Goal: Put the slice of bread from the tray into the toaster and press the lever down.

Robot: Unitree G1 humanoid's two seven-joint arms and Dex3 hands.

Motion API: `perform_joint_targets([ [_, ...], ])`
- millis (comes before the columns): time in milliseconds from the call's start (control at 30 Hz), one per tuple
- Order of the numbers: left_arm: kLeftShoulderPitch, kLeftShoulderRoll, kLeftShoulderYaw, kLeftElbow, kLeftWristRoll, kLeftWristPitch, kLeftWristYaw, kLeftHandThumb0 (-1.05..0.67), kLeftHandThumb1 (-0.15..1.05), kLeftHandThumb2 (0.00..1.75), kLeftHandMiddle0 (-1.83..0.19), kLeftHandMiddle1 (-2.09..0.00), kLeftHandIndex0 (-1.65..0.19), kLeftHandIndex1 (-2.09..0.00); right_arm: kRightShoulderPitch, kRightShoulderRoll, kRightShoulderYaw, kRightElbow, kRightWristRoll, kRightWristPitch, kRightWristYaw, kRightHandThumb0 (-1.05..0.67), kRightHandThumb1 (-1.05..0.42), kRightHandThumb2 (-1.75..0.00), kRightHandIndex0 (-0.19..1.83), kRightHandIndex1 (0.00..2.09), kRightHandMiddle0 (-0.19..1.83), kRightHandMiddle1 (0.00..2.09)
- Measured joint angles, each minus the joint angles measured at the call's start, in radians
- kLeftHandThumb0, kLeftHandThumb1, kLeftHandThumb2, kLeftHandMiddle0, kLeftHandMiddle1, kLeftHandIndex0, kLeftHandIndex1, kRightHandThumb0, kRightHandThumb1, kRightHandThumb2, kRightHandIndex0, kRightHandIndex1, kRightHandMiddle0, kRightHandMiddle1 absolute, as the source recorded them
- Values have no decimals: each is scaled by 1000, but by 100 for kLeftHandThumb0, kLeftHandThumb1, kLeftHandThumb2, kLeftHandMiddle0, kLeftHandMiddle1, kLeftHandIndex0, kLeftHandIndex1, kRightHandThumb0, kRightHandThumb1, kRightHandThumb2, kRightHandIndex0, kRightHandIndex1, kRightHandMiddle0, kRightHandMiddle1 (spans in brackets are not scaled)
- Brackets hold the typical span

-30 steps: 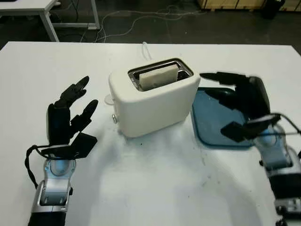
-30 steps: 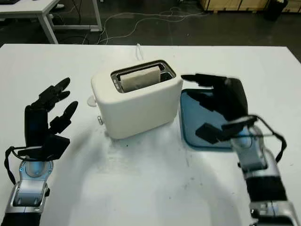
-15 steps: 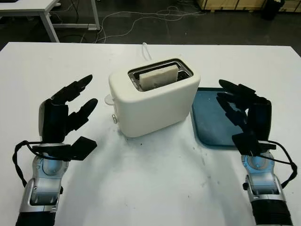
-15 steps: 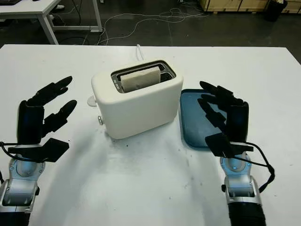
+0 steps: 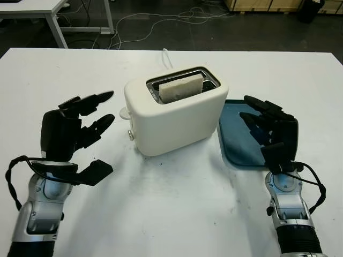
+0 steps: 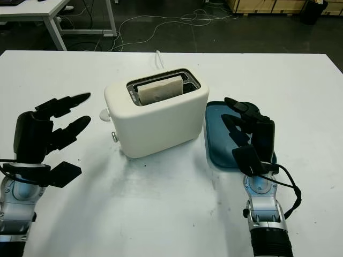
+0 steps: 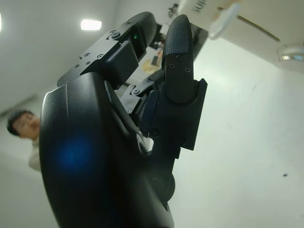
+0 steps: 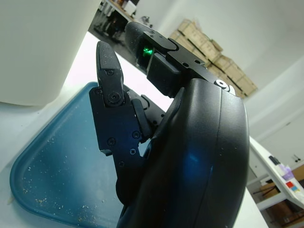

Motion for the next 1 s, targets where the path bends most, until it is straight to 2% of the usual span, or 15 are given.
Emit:
perform_joint_targets([
  [133,-6,87,-7,-20,88,-5,-47,-32,92,33,-75,-108,-109,-12,0,2,6,-11,-3,22,4,-40,-92,-14,114,2,95,0],
  [233,-25,144,-13,-19,103,-30,-69,-32,92,31,-73,-116,-111,-13,0,2,8,-13,-2,27,5,-41,-92,-13,114,2,96,0],
  [433,-94,258,-14,10,92,-69,-159,-35,92,24,-71,-119,-110,-12,0,2,8,-13,-2,27,7,-44,-92,-13,114,1,96,0],
  [833,-222,354,-44,119,1,-187,-280,-36,92,28,-69,-118,-107,-9,1,3,11,-1,-1,26,21,-46,-92,-15,114,1,96,0],
  [1000,-265,368,-46,135,-28,-187,-329,-37,92,29,-67,-124,-106,-8,1,3,12,0,-2,25,19,-47,-92,-15,114,0,95,0],
])
